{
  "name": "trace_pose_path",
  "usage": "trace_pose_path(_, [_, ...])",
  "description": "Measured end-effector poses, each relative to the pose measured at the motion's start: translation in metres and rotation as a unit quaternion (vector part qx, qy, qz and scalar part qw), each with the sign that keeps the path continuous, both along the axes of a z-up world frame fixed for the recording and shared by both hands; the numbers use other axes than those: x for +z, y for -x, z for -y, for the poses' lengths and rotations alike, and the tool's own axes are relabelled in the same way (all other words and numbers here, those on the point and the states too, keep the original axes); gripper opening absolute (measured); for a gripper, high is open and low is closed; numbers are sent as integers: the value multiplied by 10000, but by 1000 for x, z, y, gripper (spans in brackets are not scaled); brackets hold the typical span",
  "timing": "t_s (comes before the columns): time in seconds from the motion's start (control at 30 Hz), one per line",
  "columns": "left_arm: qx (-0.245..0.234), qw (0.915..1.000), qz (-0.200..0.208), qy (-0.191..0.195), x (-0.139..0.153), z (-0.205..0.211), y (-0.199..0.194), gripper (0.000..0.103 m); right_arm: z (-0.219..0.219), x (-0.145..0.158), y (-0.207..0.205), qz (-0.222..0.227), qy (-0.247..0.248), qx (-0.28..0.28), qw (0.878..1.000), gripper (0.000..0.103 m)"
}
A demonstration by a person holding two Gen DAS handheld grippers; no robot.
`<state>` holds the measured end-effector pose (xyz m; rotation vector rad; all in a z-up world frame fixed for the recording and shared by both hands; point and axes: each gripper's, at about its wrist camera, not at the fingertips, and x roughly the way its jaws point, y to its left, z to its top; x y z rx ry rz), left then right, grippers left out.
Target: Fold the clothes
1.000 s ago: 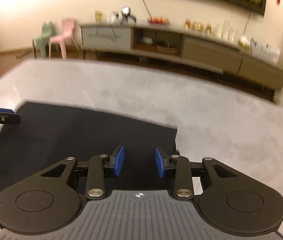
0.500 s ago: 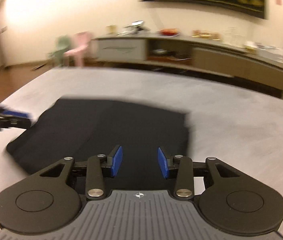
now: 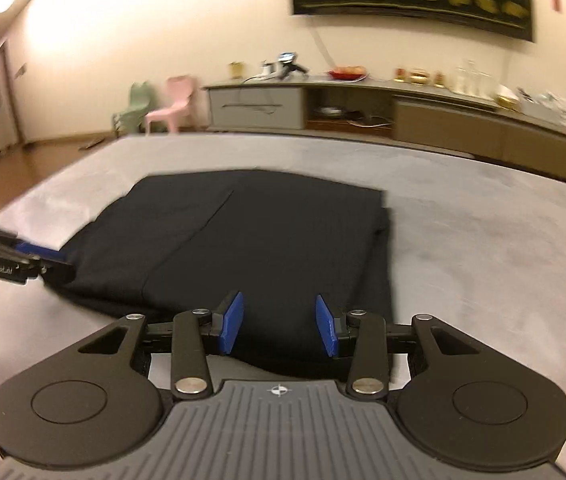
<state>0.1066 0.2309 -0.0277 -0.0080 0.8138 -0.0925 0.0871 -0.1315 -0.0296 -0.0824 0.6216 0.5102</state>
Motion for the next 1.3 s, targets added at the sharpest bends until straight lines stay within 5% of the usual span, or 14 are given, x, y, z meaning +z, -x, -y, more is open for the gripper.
trace_pose_path(0.37, [-46,9992,367,170,-7,26,-49,44,23,-18,-30,-233,213,-445,9985,48])
trace_pose_path(0.63, [125,9994,309,-25,-6,11,-42,44,19,-31,0,-71,655,-615,9959,51])
trace_pose_path(0.67, [241,9993,283,-90,-5,8,-39,51,21,-31,1,-91,651,-624,9959,51])
trace_pose_path(0.8, [635,9973,268,-247,14,-7,-16,51,52,-15,7,-195,822,-1095,9904,43])
trace_pose_path(0.93, [377,9926,922,-688,43,8,18,103,87,5,47,165,958,-1508,9838,69])
trace_pose_path(1.1, [38,9967,728,-361,36,50,35,103,82,-7,73,471,500,-1394,9878,84])
trace_pose_path(1.3, [-12,9992,397,-7,21,82,58,103,60,-23,73,75,75,-1148,9933,85])
